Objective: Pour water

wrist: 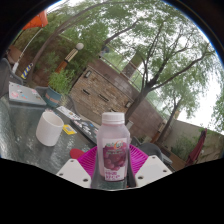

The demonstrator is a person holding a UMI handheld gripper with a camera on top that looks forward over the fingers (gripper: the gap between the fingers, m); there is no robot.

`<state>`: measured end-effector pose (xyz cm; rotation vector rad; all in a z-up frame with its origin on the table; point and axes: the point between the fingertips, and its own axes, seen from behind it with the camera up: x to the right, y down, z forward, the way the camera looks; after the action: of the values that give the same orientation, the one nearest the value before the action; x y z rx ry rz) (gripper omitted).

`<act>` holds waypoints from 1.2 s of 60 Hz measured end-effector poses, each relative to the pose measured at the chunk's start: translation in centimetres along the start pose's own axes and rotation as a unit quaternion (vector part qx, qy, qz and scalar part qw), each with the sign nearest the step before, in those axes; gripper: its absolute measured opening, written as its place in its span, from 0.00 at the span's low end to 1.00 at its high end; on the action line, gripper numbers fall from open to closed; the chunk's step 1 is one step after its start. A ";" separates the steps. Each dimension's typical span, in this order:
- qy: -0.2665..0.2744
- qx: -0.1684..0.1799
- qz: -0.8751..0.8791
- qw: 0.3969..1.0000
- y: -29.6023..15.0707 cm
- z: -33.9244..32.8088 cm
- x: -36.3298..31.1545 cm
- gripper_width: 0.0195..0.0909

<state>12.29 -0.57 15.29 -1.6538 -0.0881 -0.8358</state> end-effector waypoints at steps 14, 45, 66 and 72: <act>0.028 0.086 -0.520 0.849 -9.9 6.5 -5.9 0.35; 0.038 0.145 -0.828 0.540 -12.0 7.2 -10.5 0.35; 0.002 0.136 -0.377 0.916 -16.7 7.3 -4.5 0.35; -0.062 0.122 -0.056 0.989 -14.6 8.0 -4.4 0.35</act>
<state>5.67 12.25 24.73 -1.4772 -0.3594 -0.7734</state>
